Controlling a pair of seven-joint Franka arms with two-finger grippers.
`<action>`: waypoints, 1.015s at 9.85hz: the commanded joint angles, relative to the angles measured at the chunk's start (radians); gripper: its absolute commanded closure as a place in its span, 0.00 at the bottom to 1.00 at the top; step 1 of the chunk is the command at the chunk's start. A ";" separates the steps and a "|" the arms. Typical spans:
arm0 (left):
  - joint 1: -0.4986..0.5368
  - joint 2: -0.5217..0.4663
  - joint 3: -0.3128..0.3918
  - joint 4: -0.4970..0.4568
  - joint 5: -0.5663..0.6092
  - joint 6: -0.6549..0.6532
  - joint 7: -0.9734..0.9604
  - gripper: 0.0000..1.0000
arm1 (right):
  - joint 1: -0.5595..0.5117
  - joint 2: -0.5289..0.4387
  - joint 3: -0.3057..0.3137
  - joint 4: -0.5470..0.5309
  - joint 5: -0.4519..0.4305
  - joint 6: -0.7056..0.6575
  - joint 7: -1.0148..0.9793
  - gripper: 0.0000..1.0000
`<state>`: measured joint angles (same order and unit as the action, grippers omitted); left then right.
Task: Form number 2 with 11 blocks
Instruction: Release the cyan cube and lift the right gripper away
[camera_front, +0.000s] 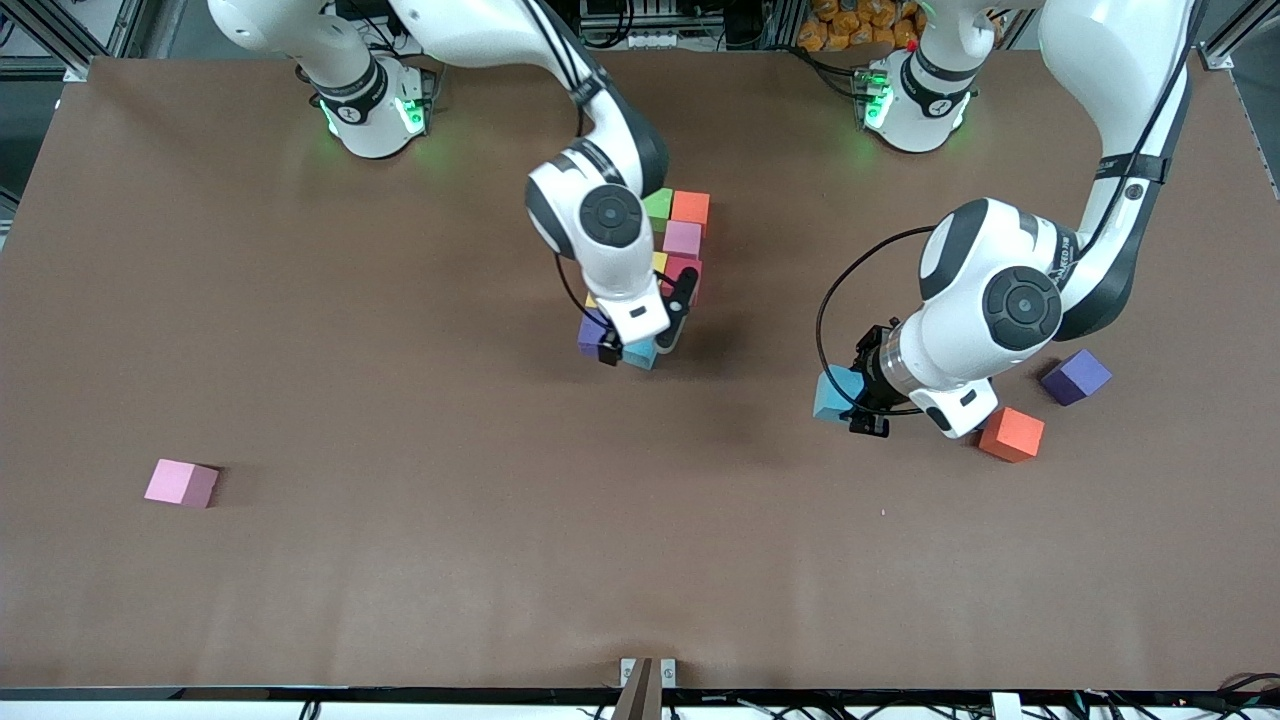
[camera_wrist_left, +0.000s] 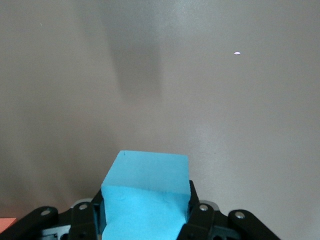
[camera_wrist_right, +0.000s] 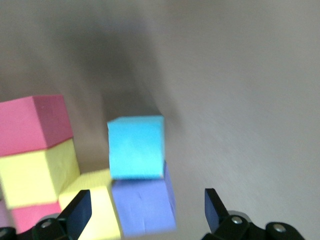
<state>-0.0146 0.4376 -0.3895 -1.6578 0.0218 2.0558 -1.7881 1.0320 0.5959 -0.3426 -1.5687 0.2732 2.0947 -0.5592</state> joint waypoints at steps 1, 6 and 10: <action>-0.004 -0.007 -0.008 -0.010 0.007 -0.016 0.028 1.00 | -0.120 -0.138 -0.015 -0.028 -0.021 -0.085 -0.001 0.00; -0.044 0.075 -0.028 -0.008 -0.079 0.021 0.068 1.00 | -0.142 -0.315 -0.388 -0.028 -0.023 -0.327 0.027 0.00; -0.107 0.133 -0.026 -0.011 -0.088 0.134 -0.003 1.00 | -0.475 -0.448 -0.250 -0.017 -0.118 -0.461 0.185 0.00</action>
<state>-0.1049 0.5495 -0.4174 -1.6708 -0.0458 2.1502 -1.7645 0.6928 0.2229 -0.7157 -1.5643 0.2012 1.6628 -0.4470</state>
